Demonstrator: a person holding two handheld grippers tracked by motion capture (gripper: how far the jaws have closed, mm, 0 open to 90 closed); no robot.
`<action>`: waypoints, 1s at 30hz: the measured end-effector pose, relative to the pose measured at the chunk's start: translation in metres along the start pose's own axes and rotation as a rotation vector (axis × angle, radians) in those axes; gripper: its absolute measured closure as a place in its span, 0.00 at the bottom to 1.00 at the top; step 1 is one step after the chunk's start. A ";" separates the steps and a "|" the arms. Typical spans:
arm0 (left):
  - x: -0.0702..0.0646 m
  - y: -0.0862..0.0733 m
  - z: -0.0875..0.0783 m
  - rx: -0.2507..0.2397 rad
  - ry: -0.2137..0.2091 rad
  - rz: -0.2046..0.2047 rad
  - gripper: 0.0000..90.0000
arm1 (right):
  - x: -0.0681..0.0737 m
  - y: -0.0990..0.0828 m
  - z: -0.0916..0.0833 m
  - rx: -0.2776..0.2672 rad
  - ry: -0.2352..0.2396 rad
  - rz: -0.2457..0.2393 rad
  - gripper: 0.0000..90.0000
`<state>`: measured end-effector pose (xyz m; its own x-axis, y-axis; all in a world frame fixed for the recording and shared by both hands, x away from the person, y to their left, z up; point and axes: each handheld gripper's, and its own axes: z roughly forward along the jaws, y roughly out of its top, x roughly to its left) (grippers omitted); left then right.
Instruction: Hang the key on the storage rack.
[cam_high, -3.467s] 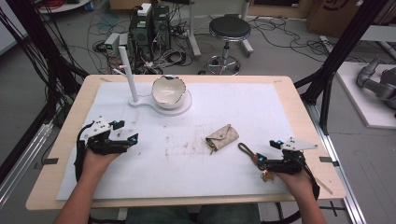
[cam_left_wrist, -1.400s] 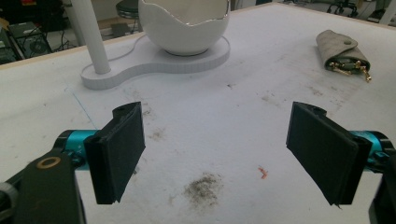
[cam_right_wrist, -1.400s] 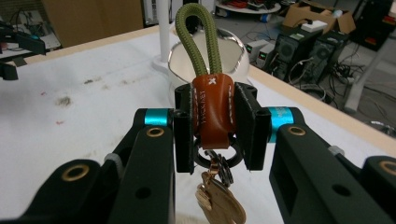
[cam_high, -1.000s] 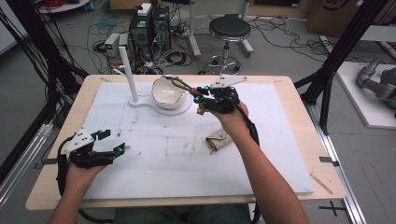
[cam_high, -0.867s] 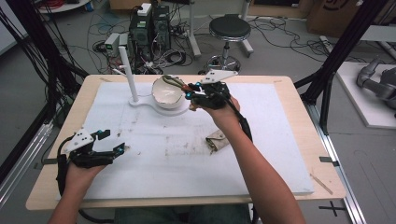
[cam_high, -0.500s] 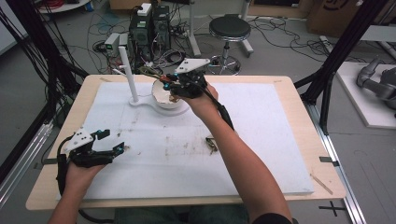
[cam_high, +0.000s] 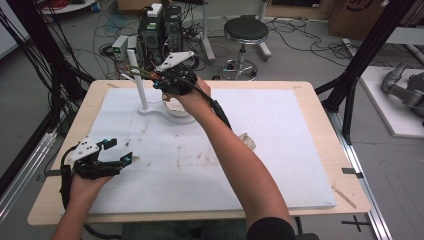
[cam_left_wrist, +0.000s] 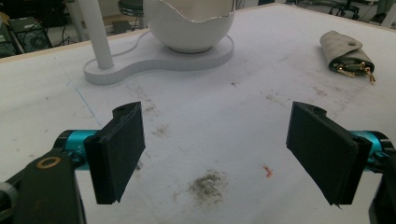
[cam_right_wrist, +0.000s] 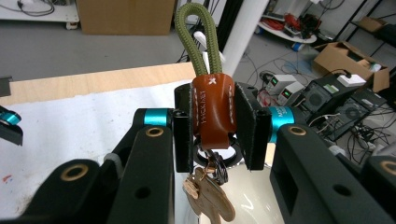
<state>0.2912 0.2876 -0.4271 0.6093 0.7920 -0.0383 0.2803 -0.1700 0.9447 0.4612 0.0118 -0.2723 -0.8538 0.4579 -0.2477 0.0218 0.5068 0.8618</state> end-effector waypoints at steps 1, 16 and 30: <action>0.000 0.000 0.000 0.001 -0.001 0.000 0.22 | 0.001 0.002 0.003 0.007 0.001 -0.005 0.79; 0.003 -0.001 -0.003 -0.002 0.011 -0.004 0.21 | 0.006 0.006 0.033 0.060 -0.028 -0.051 0.79; 0.004 -0.002 -0.003 0.005 0.007 -0.002 0.22 | 0.001 -0.001 0.044 0.104 -0.088 -0.059 0.61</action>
<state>0.2909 0.2925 -0.4283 0.6039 0.7962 -0.0378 0.2850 -0.1714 0.9431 0.4829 0.0441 -0.2930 -0.8063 0.4850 -0.3385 0.0306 0.6058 0.7951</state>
